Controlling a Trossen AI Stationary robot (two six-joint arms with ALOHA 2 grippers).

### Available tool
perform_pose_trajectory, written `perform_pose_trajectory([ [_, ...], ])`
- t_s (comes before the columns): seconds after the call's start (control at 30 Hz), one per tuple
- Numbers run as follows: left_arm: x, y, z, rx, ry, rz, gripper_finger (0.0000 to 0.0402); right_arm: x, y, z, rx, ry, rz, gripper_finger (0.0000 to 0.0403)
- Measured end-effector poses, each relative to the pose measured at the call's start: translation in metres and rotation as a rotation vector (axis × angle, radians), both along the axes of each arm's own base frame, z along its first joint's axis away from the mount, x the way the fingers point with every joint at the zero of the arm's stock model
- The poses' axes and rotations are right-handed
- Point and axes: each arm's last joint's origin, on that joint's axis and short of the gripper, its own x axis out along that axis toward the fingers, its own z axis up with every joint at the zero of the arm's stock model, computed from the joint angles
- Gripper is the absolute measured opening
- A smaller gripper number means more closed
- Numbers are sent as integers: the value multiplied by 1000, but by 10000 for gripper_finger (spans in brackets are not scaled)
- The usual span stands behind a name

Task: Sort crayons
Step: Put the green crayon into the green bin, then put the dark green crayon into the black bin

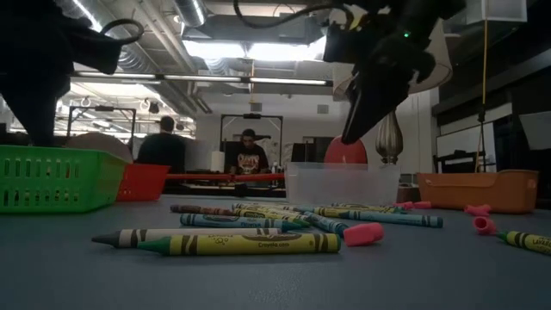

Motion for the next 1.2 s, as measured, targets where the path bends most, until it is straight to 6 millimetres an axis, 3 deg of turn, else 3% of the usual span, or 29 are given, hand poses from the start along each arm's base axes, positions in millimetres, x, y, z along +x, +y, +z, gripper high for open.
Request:
perform_pose_trajectory([
  [0.33,0,1,-4,25,-25,2,87,-6,32,0,78,-6,-39,144],
  [0.63,4,1,-3,62,-84,6,97,-12,57,-5,123,17,-55,144],
  [0.9,5,1,-3,74,-100,8,86,-23,72,-33,114,115,-62,144],
  [1.2,6,0,-3,68,-122,7,84,-21,79,-57,144,173,-136,144],
])
